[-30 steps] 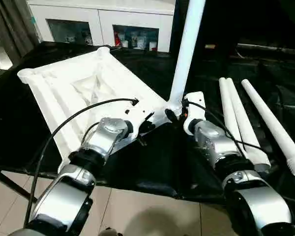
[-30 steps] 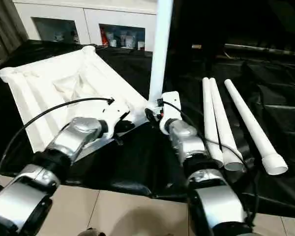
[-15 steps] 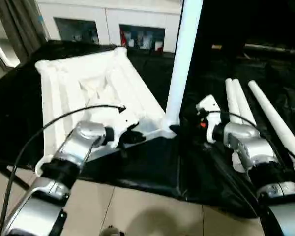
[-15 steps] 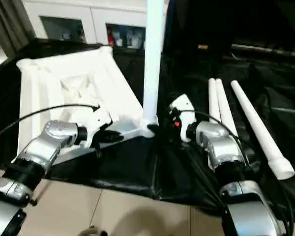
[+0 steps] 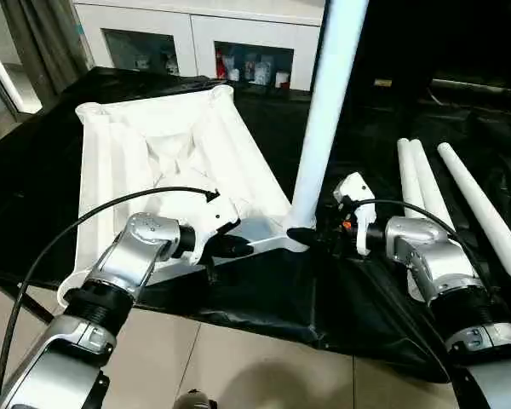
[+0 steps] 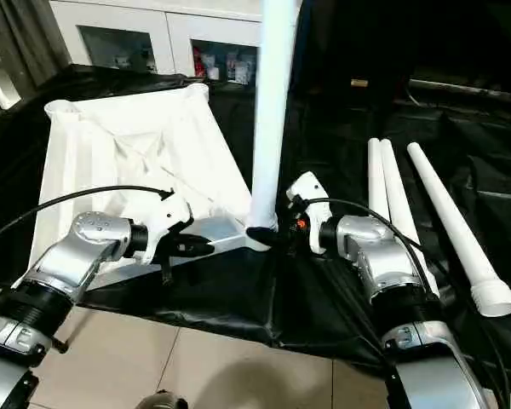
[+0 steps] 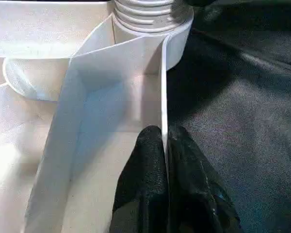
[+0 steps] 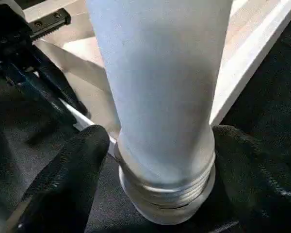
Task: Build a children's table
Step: Rotate leg to tighten
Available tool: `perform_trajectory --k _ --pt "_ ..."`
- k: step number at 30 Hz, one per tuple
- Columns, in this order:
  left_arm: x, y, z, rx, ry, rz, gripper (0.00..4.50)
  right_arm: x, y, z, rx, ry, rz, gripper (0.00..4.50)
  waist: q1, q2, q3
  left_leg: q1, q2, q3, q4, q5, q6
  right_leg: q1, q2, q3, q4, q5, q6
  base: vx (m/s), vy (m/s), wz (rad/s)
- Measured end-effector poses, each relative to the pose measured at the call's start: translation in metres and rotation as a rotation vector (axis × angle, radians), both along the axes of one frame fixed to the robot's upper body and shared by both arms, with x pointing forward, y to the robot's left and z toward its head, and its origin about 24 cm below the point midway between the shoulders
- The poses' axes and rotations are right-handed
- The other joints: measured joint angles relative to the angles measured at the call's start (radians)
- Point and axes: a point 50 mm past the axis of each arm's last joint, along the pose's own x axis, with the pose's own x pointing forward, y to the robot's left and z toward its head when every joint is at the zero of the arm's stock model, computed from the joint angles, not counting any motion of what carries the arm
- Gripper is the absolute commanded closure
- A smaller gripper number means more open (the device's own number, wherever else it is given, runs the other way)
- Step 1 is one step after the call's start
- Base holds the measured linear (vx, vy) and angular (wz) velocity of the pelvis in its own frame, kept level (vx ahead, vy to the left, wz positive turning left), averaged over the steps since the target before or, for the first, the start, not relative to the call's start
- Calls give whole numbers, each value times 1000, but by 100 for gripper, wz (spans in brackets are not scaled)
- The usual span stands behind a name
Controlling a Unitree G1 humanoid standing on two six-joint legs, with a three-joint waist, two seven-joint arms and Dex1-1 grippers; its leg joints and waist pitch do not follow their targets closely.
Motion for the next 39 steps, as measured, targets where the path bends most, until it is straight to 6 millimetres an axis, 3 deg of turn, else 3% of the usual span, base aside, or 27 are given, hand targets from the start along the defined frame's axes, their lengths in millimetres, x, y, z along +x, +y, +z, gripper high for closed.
perform_trajectory --k 7,19,22,29,38,39 --pt "-1 -1 0 2 5 -4 450 0 0 0 -5 1 -2 168 0 0 0 0 0 0 0 0 0 0 0 0 0 0 0 0 0 0" --pt "0 0 0 7 0 13 450 0 4 -4 8 7 -21 178 -2 -1 0 1 0 0 0 0 0 0 0 0 1 0 0 0 0 0" --pt "8 -8 -3 7 -20 110 450 9 12 -11 54 13 -187 178 -6 -1 -1 5 0 0 1 0 0 3 0 0 2 1 0 0 0 0" --pt "31 -53 -8 19 -46 351 450 35 33 -17 33 12 -656 180 -19 0 -2 9 -1 0 0 0 -1 8 -1 1 1 1 3 0 0 0" --pt "39 -74 -8 30 -58 431 450 45 46 -14 50 8 -878 180 -12 0 -3 7 -1 0 0 0 -1 9 -1 1 0 3 0 0 0 0" --pt "39 -74 -7 30 -60 430 450 45 46 -14 60 11 -881 147 -12 0 -3 7 -1 0 0 0 -1 9 -1 1 0 3 0 0 0 0"
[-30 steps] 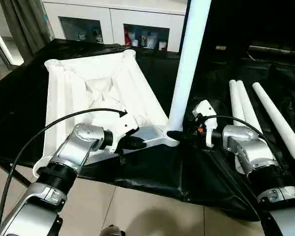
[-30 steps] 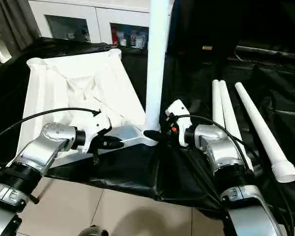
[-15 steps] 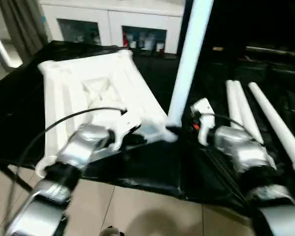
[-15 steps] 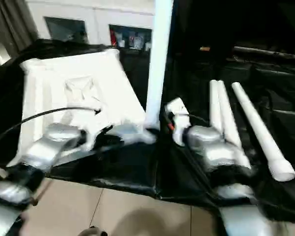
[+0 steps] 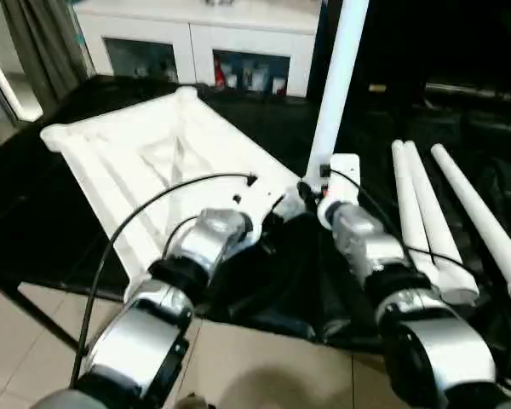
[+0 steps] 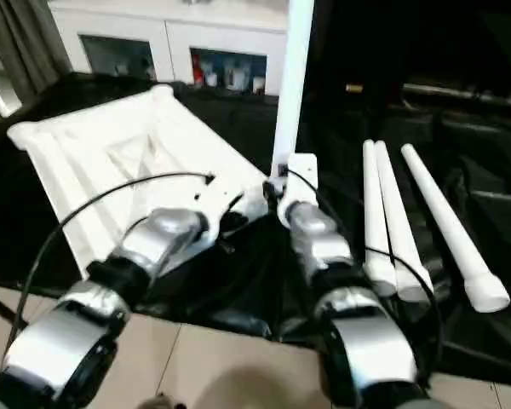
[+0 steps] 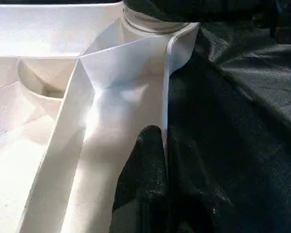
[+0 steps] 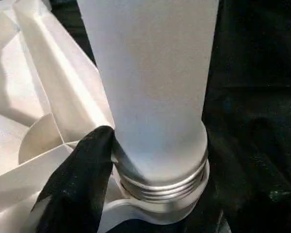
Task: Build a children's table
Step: Rotate leg to tighten
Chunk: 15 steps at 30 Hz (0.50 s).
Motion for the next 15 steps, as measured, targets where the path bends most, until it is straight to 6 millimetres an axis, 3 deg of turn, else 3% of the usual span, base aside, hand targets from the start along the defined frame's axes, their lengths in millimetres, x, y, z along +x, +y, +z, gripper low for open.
perform_trajectory --k 3,7,11,15 --pt "1 3 1 13 -21 -6 450 0 0 1 46 -16 3 114 0 0 0 -1 0 0 0 0 0 -2 0 0 0 0 0 0 0 0" --pt "4 18 5 31 -40 -9 450 -8 -2 -14 73 22 67 81 -19 0 1 -5 1 0 -1 0 0 -7 0 -1 0 0 1 0 0 0" --pt "1 30 6 42 -44 -70 450 -5 -14 -2 43 -43 191 41 -21 0 1 -6 1 0 -1 0 0 -8 1 -1 0 0 1 0 0 0" --pt "-4 38 6 34 -38 -145 450 -9 -24 9 -17 -106 355 41 -17 0 1 -6 1 0 -1 0 1 -8 1 -1 -2 -1 1 0 0 0"
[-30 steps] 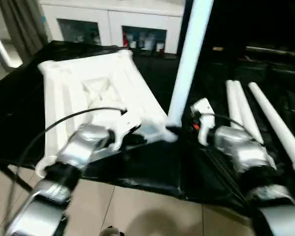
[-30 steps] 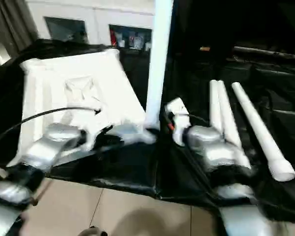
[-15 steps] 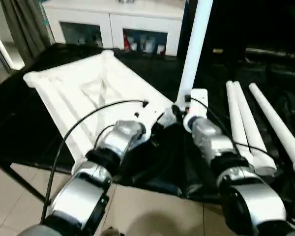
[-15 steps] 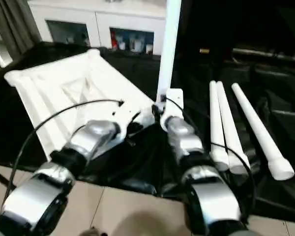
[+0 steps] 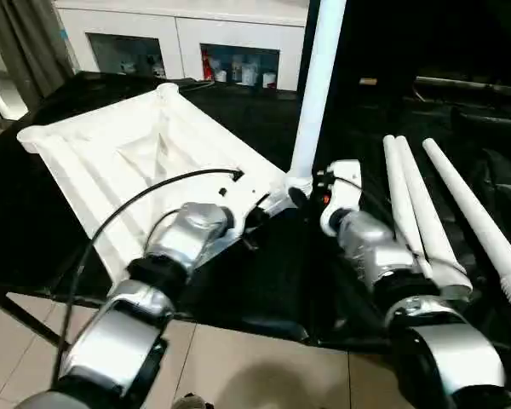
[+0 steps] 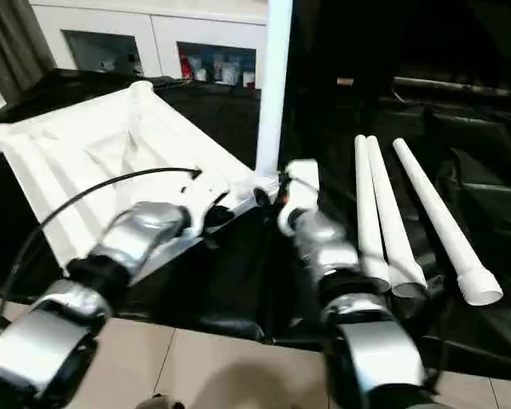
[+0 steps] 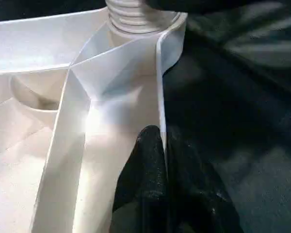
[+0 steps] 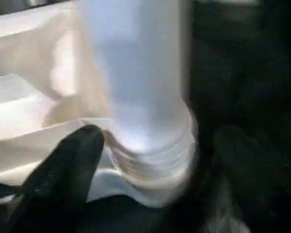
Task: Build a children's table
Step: Rotate leg to tighten
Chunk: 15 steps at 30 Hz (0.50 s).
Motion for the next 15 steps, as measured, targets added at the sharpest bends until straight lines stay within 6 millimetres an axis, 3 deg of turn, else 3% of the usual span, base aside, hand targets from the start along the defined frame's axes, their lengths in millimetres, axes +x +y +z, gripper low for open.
perform_trajectory --k 8,15 --pt "-23 27 0 -21 47 -224 450 -32 -30 -5 -103 40 387 41 11 1 1 -1 0 0 0 0 0 0 0 0 -1 0 0 0 0 0" --pt "-36 22 0 -16 75 -346 450 -36 -21 0 -110 29 490 41 28 1 1 -1 0 1 0 0 0 1 0 0 -1 0 0 0 0 0"
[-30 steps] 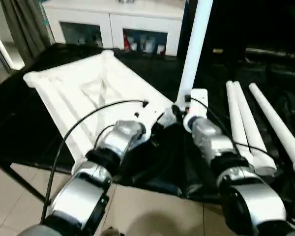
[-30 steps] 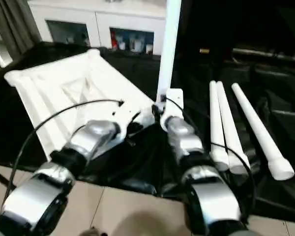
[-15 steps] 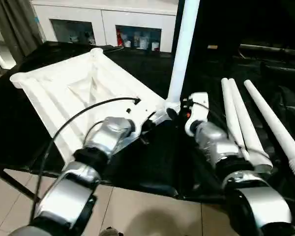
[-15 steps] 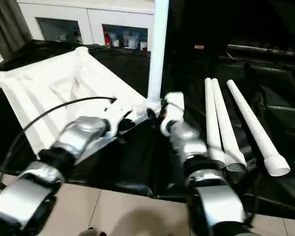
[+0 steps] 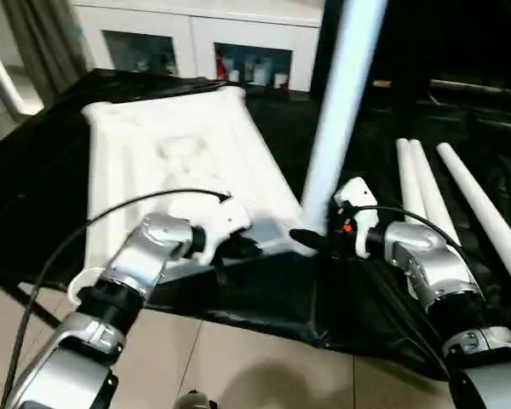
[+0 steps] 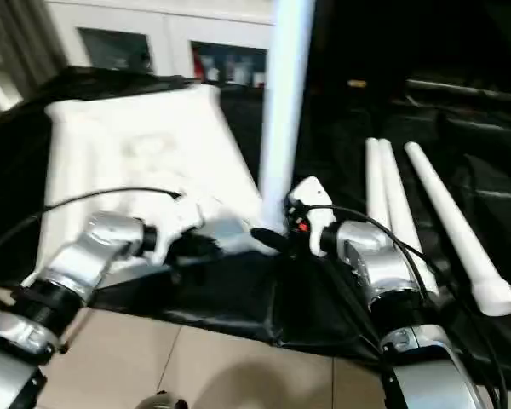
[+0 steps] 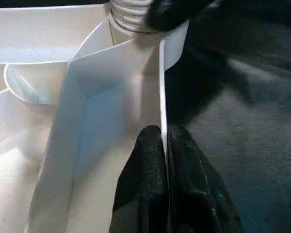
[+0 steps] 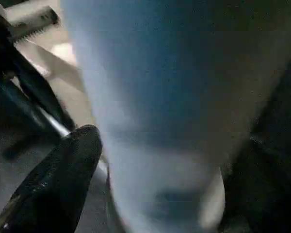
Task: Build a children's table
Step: Rotate leg to tighten
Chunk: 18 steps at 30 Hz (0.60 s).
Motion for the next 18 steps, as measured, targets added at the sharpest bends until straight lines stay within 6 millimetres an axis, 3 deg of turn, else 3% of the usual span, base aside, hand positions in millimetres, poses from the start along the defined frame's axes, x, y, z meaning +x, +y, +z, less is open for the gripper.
perform_trajectory --k 6,8,16,18 --pt "-2 0 1 0 1 -3 450 -2 -1 -3 -2 25 16 56 -1 0 0 0 0 0 0 0 0 0 0 0 -1 0 0 0 0 0" --pt "-2 0 1 0 2 -4 450 -3 -1 -3 -5 28 18 91 -1 0 0 0 0 0 0 0 0 0 0 0 -1 0 0 0 0 0" --pt "-3 0 1 0 7 -4 450 -4 -3 -5 -14 31 13 131 0 0 0 0 0 0 0 0 0 0 0 0 -1 0 1 0 0 0" --pt "-3 0 0 0 8 -4 450 -4 -3 -5 -14 30 13 160 0 0 0 0 0 0 0 0 0 0 0 0 -1 0 0 0 0 0"
